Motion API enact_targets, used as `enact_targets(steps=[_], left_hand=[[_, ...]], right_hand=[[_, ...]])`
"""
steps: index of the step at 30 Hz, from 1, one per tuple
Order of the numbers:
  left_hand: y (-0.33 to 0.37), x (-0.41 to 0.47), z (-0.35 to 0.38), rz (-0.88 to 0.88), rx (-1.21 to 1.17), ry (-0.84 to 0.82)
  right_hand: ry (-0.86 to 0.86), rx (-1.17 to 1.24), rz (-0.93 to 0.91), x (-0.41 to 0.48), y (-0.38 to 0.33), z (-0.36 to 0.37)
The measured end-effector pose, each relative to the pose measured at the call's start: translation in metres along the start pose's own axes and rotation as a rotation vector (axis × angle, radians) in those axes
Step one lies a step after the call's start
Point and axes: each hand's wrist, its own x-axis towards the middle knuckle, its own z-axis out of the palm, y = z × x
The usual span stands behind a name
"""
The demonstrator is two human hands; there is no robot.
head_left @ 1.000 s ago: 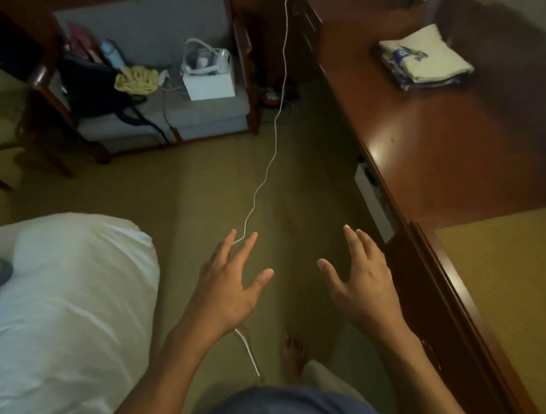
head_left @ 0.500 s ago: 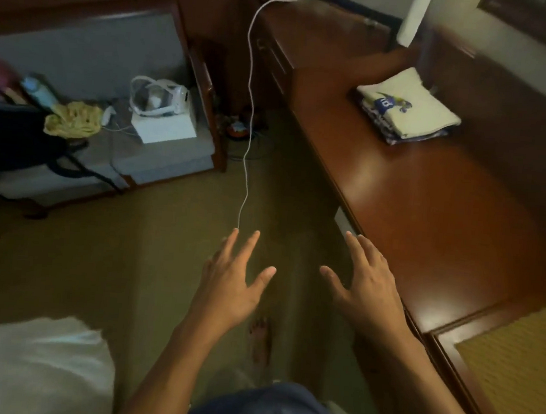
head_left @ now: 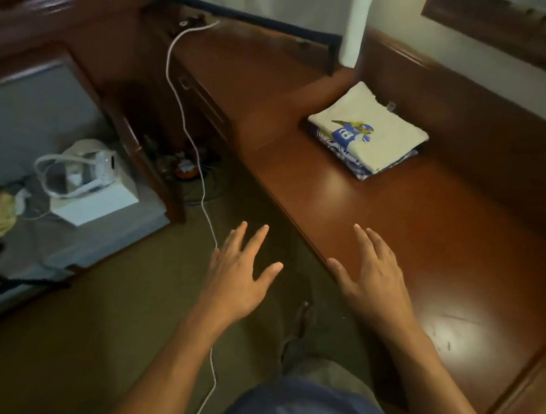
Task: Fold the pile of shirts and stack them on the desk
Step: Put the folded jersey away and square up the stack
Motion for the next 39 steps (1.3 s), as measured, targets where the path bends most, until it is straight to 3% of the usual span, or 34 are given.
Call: enact_targets(steps=[14, 21, 25, 33, 39], left_hand=[[0.046, 0.249, -0.045, 0.113, 0.031, -0.186], [0.061, 0.373, -0.061, 0.320, 0.126, -0.335], [0.065, 0.445, -0.073, 0.476, 0.170, -0.415], [0.072, 0.540, -0.073, 0.608, 0.200, -0.479], [0.082, 0.578, -0.049, 0.561, 0.079, -0.475]], right_hand=[[0.045, -0.003, 0.212, 0.211, -0.005, -0.023], [0.149, -0.006, 0.372, 0.287, -0.017, -0.017], [0.236, 0.048, 0.525, 0.326, -0.030, -0.010], [0.316, 0.077, 0.690, 0.365, -0.042, -0.002], [0.351, 0.167, 0.762, 0.385, -0.024, 0.004]])
